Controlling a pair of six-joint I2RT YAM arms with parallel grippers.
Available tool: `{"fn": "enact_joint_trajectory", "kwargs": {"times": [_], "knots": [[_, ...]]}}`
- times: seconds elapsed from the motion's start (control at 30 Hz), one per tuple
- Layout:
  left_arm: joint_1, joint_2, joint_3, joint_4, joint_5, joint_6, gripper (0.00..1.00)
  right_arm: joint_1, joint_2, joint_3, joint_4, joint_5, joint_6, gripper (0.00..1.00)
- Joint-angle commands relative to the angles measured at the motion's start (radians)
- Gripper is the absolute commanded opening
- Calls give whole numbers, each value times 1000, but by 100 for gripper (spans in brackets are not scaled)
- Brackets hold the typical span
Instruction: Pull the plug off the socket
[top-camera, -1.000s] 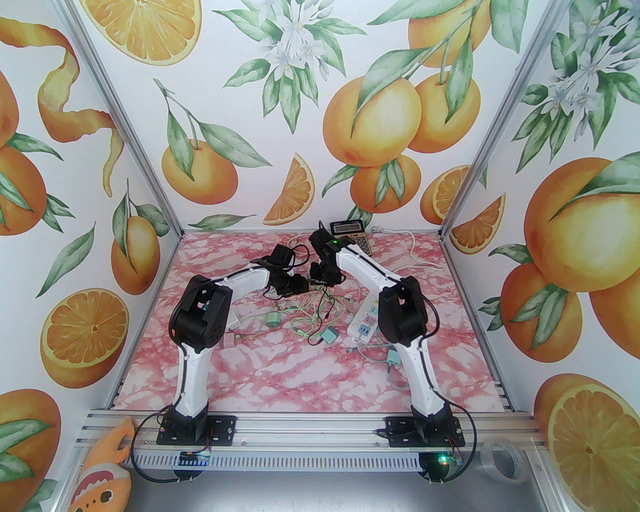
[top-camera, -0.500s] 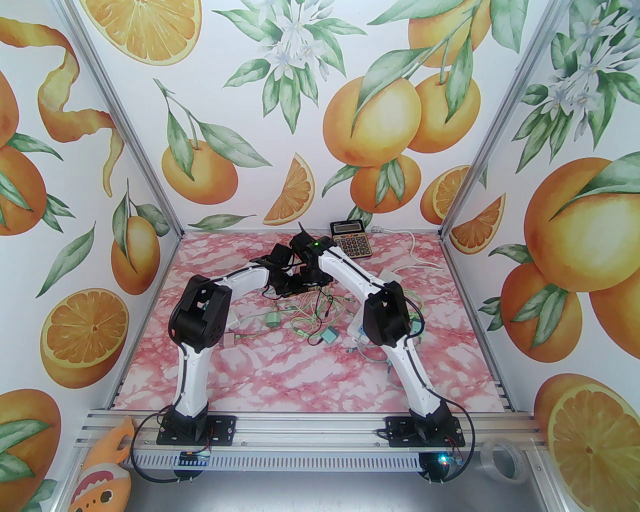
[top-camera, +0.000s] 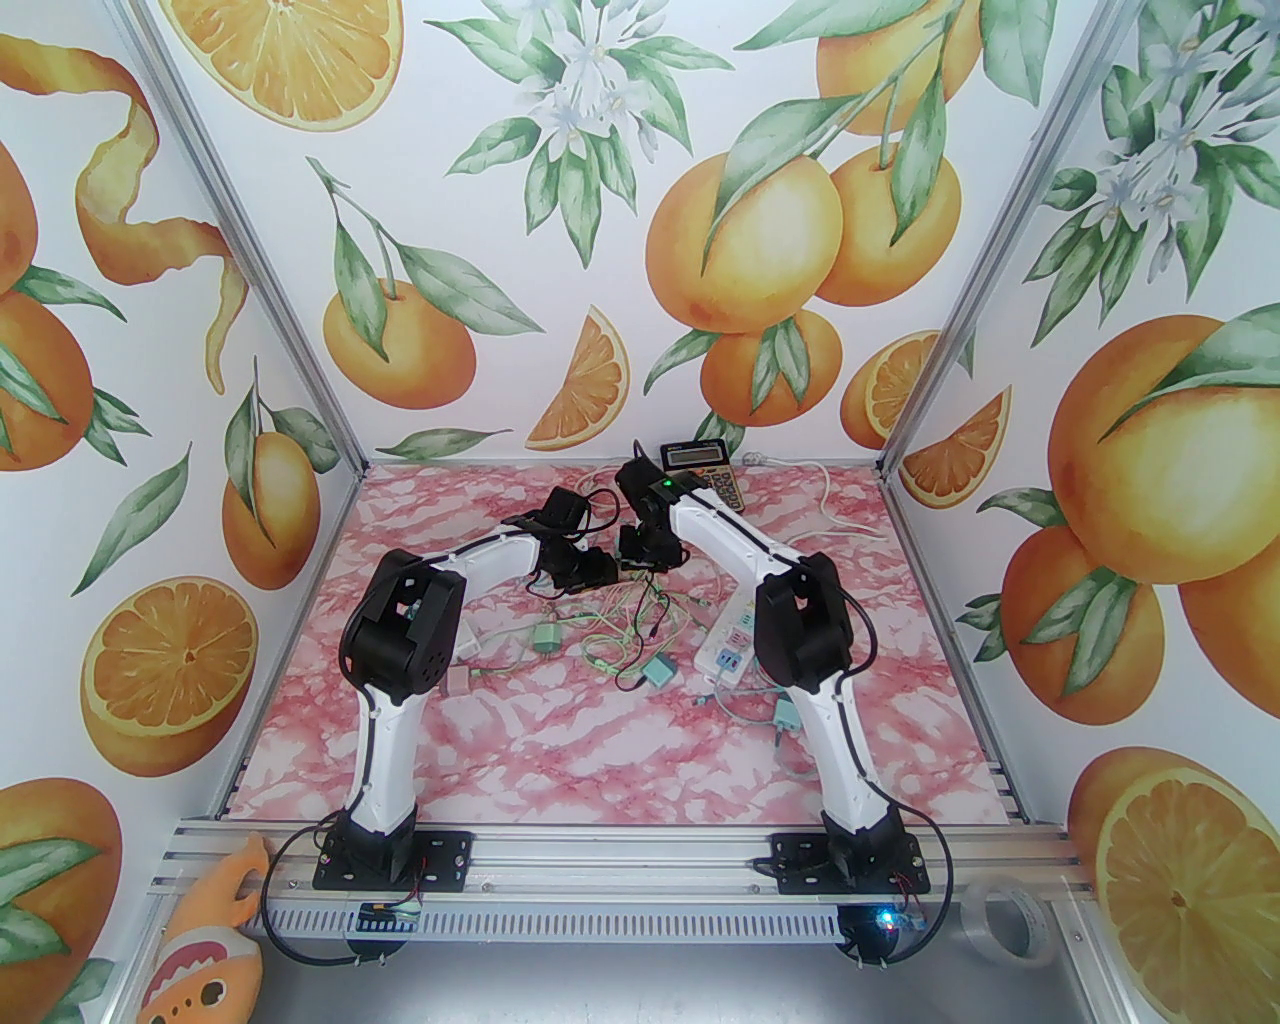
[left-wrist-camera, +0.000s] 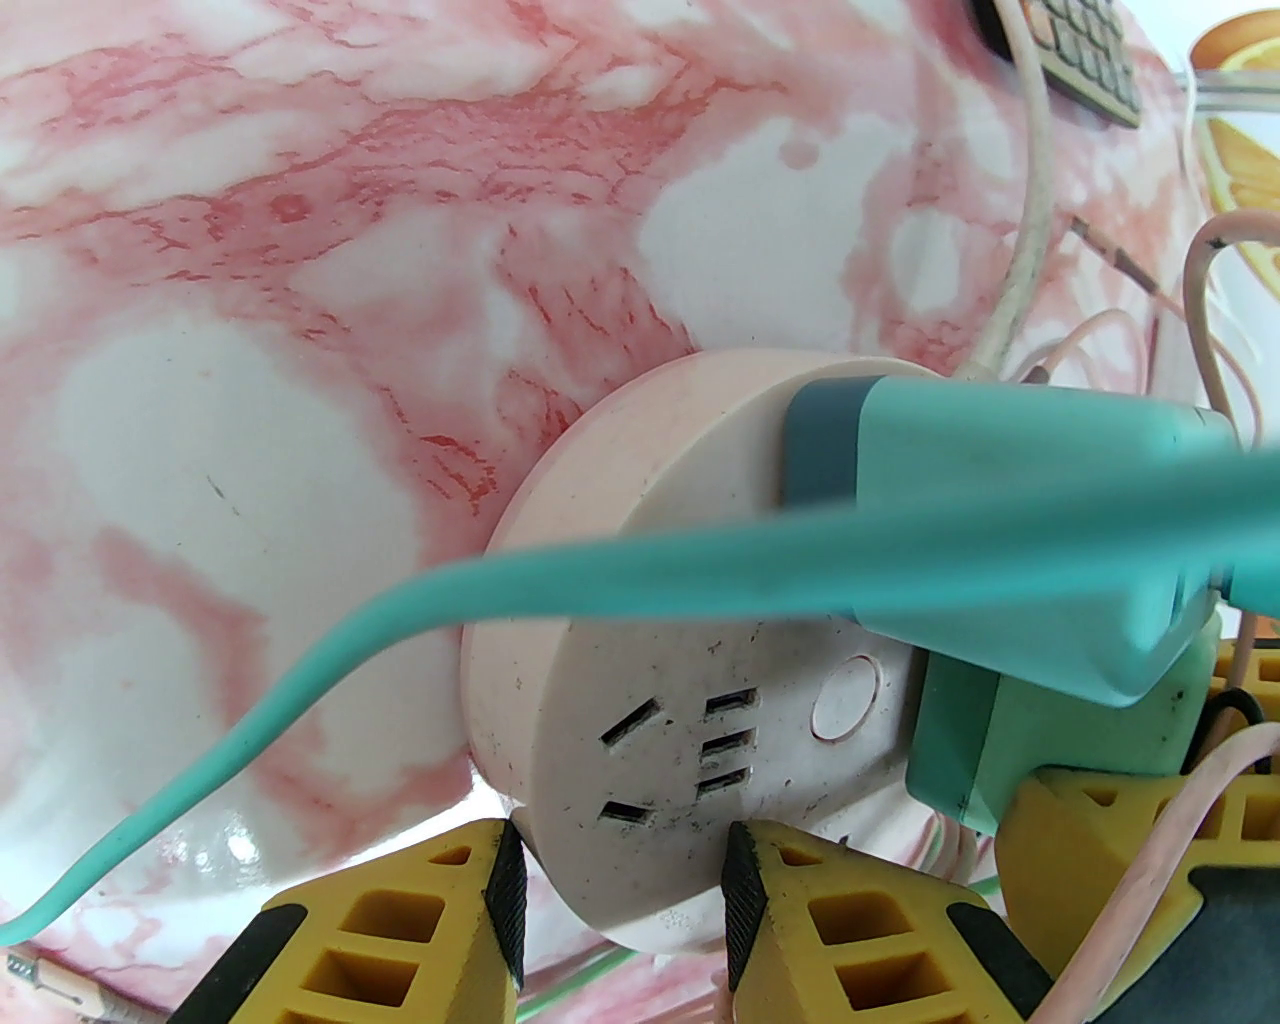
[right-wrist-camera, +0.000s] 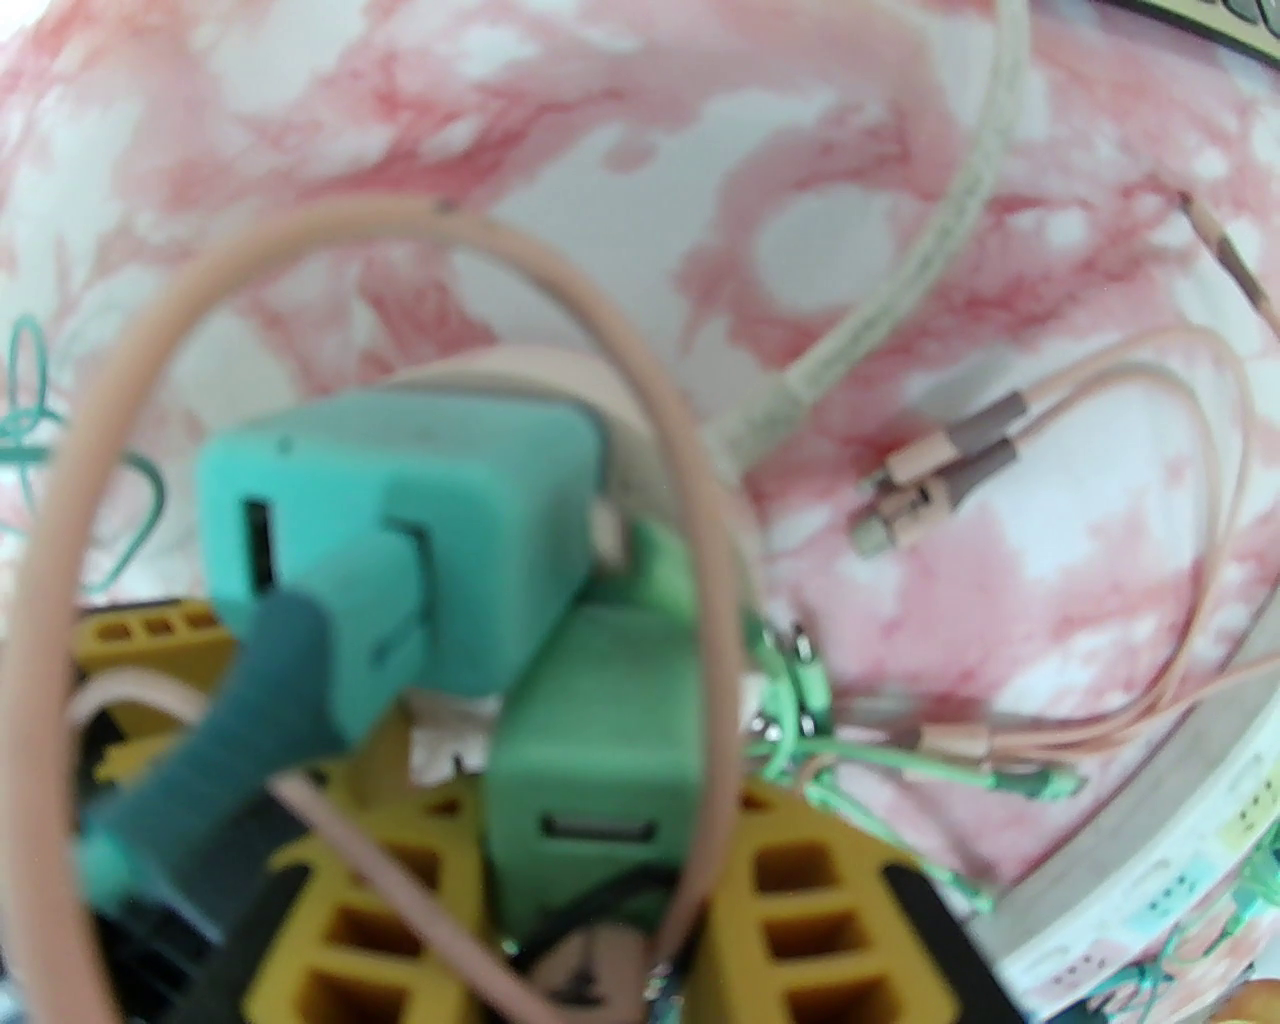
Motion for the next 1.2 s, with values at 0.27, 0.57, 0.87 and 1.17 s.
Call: {"fn": "enact_joint_trajectory", "kwargs": {"times": [0.27, 0.57, 0.87, 1.17], "knots": [[-24, 132, -53, -137, -101, 25, 16, 180, 111, 253, -162, 87, -90, 23], [-24, 134, -61, -138, -106, 26, 16, 22, -61, 7, 4, -41, -8, 23], [-24, 145, -55, -138, -99, 26, 16, -18, -91, -25, 48, -105, 19, 23], [-7, 99, -55, -99, -62, 17, 18, 100, 34, 127, -72, -36, -93, 23]]}}
